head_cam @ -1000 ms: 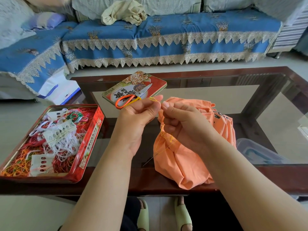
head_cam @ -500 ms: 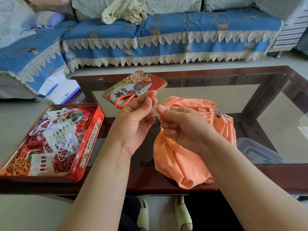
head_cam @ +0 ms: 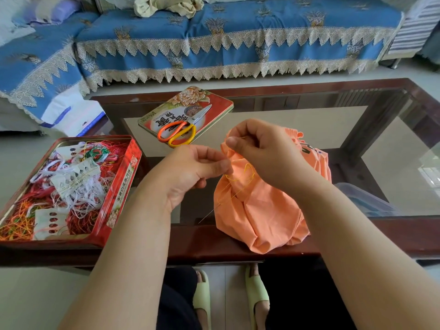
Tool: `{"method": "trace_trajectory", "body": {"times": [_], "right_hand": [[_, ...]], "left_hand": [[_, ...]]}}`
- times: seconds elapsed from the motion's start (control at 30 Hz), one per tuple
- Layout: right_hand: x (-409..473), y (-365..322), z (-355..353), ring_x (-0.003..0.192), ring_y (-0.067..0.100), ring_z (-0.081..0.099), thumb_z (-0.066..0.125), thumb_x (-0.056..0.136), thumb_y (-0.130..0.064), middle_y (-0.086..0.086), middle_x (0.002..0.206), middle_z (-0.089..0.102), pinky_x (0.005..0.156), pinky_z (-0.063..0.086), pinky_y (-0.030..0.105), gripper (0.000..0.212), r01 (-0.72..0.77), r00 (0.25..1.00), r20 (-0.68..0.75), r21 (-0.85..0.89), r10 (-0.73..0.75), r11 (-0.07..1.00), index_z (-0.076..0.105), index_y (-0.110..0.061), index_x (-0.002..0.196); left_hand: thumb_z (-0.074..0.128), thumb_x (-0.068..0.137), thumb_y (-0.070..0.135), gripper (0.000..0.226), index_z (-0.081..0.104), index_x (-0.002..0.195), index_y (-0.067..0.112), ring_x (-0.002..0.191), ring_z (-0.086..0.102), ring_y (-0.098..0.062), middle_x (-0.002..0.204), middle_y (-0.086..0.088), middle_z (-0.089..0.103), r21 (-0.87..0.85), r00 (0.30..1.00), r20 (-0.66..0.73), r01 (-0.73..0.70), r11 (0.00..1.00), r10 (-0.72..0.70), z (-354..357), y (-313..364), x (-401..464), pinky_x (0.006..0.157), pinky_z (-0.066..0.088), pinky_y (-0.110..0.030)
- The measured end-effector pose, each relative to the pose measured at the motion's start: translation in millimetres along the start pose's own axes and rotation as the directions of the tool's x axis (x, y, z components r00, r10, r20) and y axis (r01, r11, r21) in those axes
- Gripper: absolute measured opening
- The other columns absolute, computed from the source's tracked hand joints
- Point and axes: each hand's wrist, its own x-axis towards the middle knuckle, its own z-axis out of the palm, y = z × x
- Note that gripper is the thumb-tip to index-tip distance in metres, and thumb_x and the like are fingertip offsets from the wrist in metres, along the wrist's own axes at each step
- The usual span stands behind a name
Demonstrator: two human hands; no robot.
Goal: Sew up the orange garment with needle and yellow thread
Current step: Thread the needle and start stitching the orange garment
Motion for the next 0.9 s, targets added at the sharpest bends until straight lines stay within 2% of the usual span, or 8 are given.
{"method": "trace_trajectory", "body": {"times": [0.17, 0.23, 0.33, 0.4, 0.5, 0.6, 0.7, 0.9], "right_hand": [[1, 5, -3, 0.050, 0.000, 0.045, 0.064, 0.091, -0.015, -0.022, 0.051, 0.053, 0.053, 0.036, 0.009, 0.008, 0.037, 0.996, 0.082, 0.009, -0.038, 0.999, 0.063, -0.016, 0.083], [1, 6, -3, 0.051, 0.001, 0.047, 0.065, 0.091, -0.015, -0.015, 0.056, 0.056, 0.053, 0.037, 0.010, 0.007, 0.046, 0.994, 0.101, 0.007, -0.046, 0.999, 0.065, -0.016, 0.084], [4, 12, -2, 0.072, 0.008, 0.060, 0.060, 0.094, -0.019, 0.003, 0.085, 0.068, 0.070, 0.049, 0.020, 0.009, -0.008, 0.998, 0.058, 0.021, 0.007, 1.000, 0.068, -0.019, 0.099], [6, 17, -6, 0.089, 0.012, 0.061, 0.057, 0.096, -0.022, 0.001, 0.098, 0.067, 0.084, 0.050, 0.028, 0.016, -0.038, 0.999, -0.032, -0.024, 0.037, 0.999, 0.068, -0.021, 0.107], [5, 15, -15, 0.081, 0.009, 0.063, 0.063, 0.092, -0.028, -0.001, 0.091, 0.071, 0.075, 0.052, 0.023, 0.016, -0.091, 0.993, -0.063, 0.072, 0.096, 0.993, 0.071, -0.017, 0.098], [1, 7, -13, 0.073, 0.002, 0.063, 0.069, 0.086, -0.028, -0.004, 0.084, 0.072, 0.068, 0.050, 0.013, 0.012, -0.101, 0.994, 0.045, 0.067, 0.099, 0.993, 0.072, -0.018, 0.092], [-1, 3, -9, 0.078, 0.008, 0.066, 0.071, 0.083, -0.031, 0.000, 0.087, 0.073, 0.072, 0.052, 0.020, 0.019, -0.111, 0.990, 0.094, 0.021, 0.109, 0.994, 0.075, -0.015, 0.094], [0, 5, -10, 0.078, 0.012, 0.067, 0.074, 0.082, -0.025, 0.000, 0.083, 0.073, 0.071, 0.054, 0.022, 0.017, -0.120, 0.990, 0.076, 0.060, 0.115, 0.991, 0.074, -0.011, 0.091]], "left_hand": [[0.071, 0.063, 0.026, 0.023, 0.070, 0.082, 0.012, 0.070, 0.060, -0.010, 0.070, 0.002, 0.072, 0.010, 0.994, 0.107, -0.011, 1.000, 0.010, 8, 2, -1, 0.054, 0.038, -0.022], [0.070, 0.064, 0.025, 0.024, 0.071, 0.084, 0.012, 0.075, 0.053, -0.020, 0.070, 0.003, 0.071, -0.022, 0.991, 0.135, 0.002, 1.000, 0.001, 9, 1, -1, 0.052, 0.039, -0.021], [0.068, 0.068, 0.022, 0.023, 0.067, 0.086, 0.008, 0.061, 0.043, -0.012, 0.067, 0.004, 0.068, -0.158, 0.985, 0.174, 0.044, 0.987, -0.016, 11, 0, 0, 0.046, 0.039, -0.016], [0.067, 0.070, 0.021, 0.021, 0.065, 0.085, 0.007, 0.054, 0.042, -0.005, 0.064, 0.005, 0.066, -0.272, 0.990, 0.137, 0.061, 0.960, -0.024, 11, -1, 2, 0.044, 0.038, -0.015], [0.066, 0.078, 0.021, 0.014, 0.065, 0.086, 0.009, 0.053, 0.043, -0.004, 0.068, 0.005, 0.068, -0.331, 1.000, 0.011, 0.009, 0.944, -0.005, 10, -2, 5, 0.046, 0.040, -0.015], [0.064, 0.088, 0.018, 0.007, 0.067, 0.090, 0.012, 0.054, 0.048, -0.002, 0.082, -0.001, 0.072, -0.300, 0.995, -0.096, -0.049, 0.953, 0.021, 9, -4, 6, 0.049, 0.040, -0.016], [0.067, 0.086, 0.023, 0.008, 0.069, 0.090, 0.016, 0.071, 0.056, -0.005, 0.103, -0.012, 0.073, -0.212, 0.985, -0.162, -0.084, 0.974, 0.050, 9, -5, 7, 0.056, 0.042, -0.020], [0.069, 0.086, 0.027, 0.005, 0.071, 0.090, 0.025, 0.086, 0.067, -0.005, 0.090, 0.008, 0.075, 0.075, 0.960, -0.218, -0.163, 0.984, 0.175, 9, -5, 4, 0.061, 0.044, -0.019]]}}
